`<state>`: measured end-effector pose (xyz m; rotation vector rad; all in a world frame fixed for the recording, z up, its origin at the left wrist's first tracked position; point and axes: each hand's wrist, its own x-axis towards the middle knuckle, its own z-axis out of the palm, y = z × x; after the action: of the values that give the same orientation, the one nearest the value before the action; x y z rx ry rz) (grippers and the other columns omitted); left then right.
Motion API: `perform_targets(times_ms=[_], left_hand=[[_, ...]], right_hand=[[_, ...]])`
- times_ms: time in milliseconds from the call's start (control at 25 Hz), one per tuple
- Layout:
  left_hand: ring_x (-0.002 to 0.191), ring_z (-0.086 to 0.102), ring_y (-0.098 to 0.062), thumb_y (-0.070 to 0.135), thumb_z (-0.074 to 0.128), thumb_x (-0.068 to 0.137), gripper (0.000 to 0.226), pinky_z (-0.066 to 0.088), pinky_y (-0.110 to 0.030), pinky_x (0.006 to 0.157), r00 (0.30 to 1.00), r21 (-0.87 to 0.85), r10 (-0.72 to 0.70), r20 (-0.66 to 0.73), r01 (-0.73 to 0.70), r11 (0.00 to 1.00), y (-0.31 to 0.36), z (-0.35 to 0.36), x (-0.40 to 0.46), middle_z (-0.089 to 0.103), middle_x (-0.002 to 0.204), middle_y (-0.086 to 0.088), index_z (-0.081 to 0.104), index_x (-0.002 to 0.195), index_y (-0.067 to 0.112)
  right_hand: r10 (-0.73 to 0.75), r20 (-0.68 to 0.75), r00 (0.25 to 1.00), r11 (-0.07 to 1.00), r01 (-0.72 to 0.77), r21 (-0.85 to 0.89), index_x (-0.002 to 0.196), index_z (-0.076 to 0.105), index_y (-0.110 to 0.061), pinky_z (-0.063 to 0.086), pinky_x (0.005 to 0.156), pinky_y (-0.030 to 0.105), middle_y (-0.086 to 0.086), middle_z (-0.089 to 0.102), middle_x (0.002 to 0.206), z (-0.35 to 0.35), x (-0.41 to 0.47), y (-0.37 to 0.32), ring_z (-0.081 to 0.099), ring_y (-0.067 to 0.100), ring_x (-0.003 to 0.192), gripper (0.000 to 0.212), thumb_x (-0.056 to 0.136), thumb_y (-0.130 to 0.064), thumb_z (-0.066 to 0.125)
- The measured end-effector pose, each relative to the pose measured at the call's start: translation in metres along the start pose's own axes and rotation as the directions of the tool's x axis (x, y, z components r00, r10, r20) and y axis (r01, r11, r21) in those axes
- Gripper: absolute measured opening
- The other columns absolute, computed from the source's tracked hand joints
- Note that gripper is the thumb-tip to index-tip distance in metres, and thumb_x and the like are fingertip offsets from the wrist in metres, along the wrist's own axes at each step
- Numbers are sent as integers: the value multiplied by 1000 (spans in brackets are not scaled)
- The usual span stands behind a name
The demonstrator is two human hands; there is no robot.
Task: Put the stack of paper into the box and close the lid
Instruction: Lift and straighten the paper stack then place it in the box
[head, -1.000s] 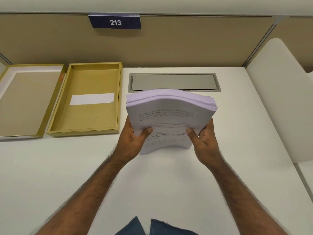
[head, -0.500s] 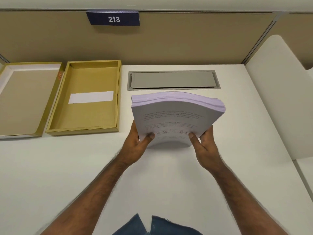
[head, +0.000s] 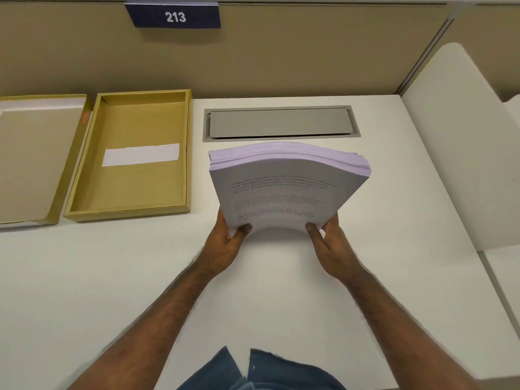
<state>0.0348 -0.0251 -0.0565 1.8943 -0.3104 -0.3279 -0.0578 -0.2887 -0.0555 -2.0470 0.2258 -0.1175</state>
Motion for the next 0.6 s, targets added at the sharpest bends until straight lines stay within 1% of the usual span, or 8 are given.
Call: perform_targets(times_ms=[40, 120, 200, 280, 400, 440, 520, 600], left_hand=[[133, 56, -4, 2, 66, 102, 60, 48, -44, 116, 1000, 10, -10, 8, 10, 1000, -4, 2, 0, 58, 144, -1, 36, 155, 6], [136, 57, -18, 3, 64, 103, 55, 47, -49, 117, 1000, 15, -19, 9, 19, 1000, -9, 3, 2, 60, 145, -9, 39, 152, 4], [133, 60, -17, 9, 65, 102, 53, 49, -47, 115, 1000, 7, -25, 8, 25, 1000, -9, 1, 5, 63, 142, -6, 43, 150, 6], [131, 61, -6, 12, 66, 102, 53, 51, -39, 114, 999, -6, -40, 20, 40, 999, -7, -1, 6, 64, 141, 2, 44, 150, 11], [133, 59, 1, 11, 66, 104, 56, 50, -21, 110, 998, 4, -40, 57, 39, 999, -6, -6, -8, 61, 146, 9, 40, 153, 17], [133, 58, 5, 12, 66, 104, 56, 48, -15, 108, 996, 6, -52, 68, 51, 999, -6, -7, -15, 59, 147, 11, 38, 153, 19], [134, 56, 9, 16, 66, 104, 57, 45, -12, 109, 991, 3, -104, 83, 104, 995, -6, -9, -31, 58, 148, 11, 37, 153, 18], [138, 56, -1, 20, 66, 105, 55, 45, -24, 116, 979, -15, -174, 108, 176, 984, -7, -10, -47, 60, 149, 7, 41, 153, 16]], right_hand=[[21, 22, 1000, 1000, -20, -11, 165, 29, -9, 41, 118, 16, -46, 48, 147, 2, -1, 6, 52, -8, 139, 57, 113, -6, 51], [55, 41, 998, 998, -55, -7, 165, 29, -11, 42, 120, 26, -18, 55, 153, 4, -1, 13, 55, 8, 142, 55, 114, -9, 50], [80, 39, 996, 996, -79, -36, 163, 33, -14, 44, 114, 29, -5, 59, 153, 5, -1, 14, 59, 14, 136, 52, 115, -15, 50], [91, 33, 995, 993, -88, -81, 158, 37, -16, 46, 104, 22, -8, 63, 146, 2, -2, 13, 64, 14, 126, 46, 115, -22, 51], [42, 66, 997, 994, -35, -104, 154, 41, -20, 50, 91, 6, -11, 66, 141, -5, -10, 8, 66, 9, 118, 44, 113, -35, 49], [33, 92, 995, 995, -25, -92, 156, 40, -21, 48, 93, 2, -12, 66, 145, -7, -13, 6, 67, 7, 120, 48, 112, -38, 49], [36, 145, 989, 997, -26, -70, 162, 41, -23, 48, 102, 4, -15, 65, 150, -8, -20, 1, 66, 4, 127, 53, 112, -38, 52], [66, 196, 978, 998, -62, -27, 161, 46, -26, 49, 111, 14, -20, 67, 150, -8, -29, -1, 65, -1, 134, 49, 113, -30, 56]])
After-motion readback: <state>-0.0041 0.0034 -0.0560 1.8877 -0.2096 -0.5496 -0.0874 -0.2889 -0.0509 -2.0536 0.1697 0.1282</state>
